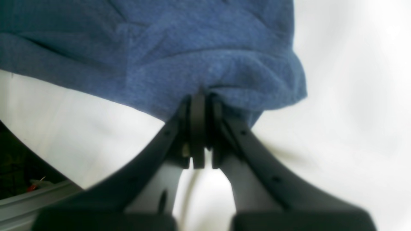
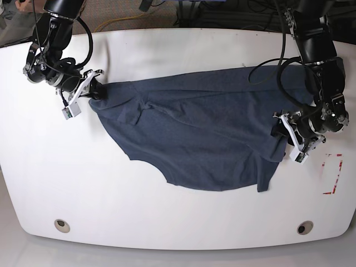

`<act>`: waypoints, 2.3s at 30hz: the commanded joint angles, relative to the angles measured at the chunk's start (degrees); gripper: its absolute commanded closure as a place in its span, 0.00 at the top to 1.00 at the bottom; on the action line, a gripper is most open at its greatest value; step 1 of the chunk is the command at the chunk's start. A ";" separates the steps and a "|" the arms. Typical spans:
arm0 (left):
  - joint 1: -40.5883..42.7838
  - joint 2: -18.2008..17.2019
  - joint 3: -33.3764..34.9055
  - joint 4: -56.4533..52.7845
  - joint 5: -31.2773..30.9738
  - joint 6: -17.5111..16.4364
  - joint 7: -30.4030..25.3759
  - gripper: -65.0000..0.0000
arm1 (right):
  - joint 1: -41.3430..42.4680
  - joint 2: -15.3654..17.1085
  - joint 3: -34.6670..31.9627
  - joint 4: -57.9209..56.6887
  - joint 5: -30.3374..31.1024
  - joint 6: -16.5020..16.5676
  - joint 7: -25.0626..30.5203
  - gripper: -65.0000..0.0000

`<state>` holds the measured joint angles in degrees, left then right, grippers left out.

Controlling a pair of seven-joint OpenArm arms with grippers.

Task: Fold the T-shirt properly
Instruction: 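Grasp the shirt corner with the left gripper, then lift the shirt with both grippers, shake it, and lay it flat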

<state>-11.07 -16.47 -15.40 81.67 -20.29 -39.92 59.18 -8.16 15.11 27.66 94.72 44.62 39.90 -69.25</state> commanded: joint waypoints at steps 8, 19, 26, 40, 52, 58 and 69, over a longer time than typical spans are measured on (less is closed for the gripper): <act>-0.23 -0.72 -0.38 1.10 -0.76 -0.08 -0.67 0.58 | 1.35 1.02 0.08 0.89 0.96 0.10 0.90 0.00; -9.19 -0.28 -4.78 -14.55 -1.11 -0.08 -1.11 0.58 | 2.05 0.93 0.08 0.80 0.96 0.10 0.90 0.00; -13.76 1.04 -8.21 -24.13 -1.11 -0.08 -3.75 0.58 | 2.14 0.93 0.08 0.80 0.96 0.10 0.90 0.00; -15.17 2.80 -8.47 -30.55 -1.11 -0.08 -3.75 0.24 | 2.14 -0.21 0.08 0.80 0.96 0.10 0.90 0.00; -10.42 2.97 -8.29 -13.49 -1.11 -0.08 -3.66 0.00 | 2.14 -0.13 0.08 0.80 0.96 0.10 0.90 0.00; -5.33 2.97 -8.12 -0.22 -1.11 -0.08 -3.49 0.00 | 2.14 -0.13 0.08 0.80 0.79 0.10 0.90 0.00; 5.14 1.04 -6.62 21.50 -0.67 -0.08 -0.41 0.00 | 7.50 -1.71 0.16 0.80 -10.20 0.10 0.90 0.00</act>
<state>-5.04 -14.76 -22.35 98.87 -19.99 -40.10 60.45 -2.46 12.69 27.75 94.59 34.50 39.90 -69.23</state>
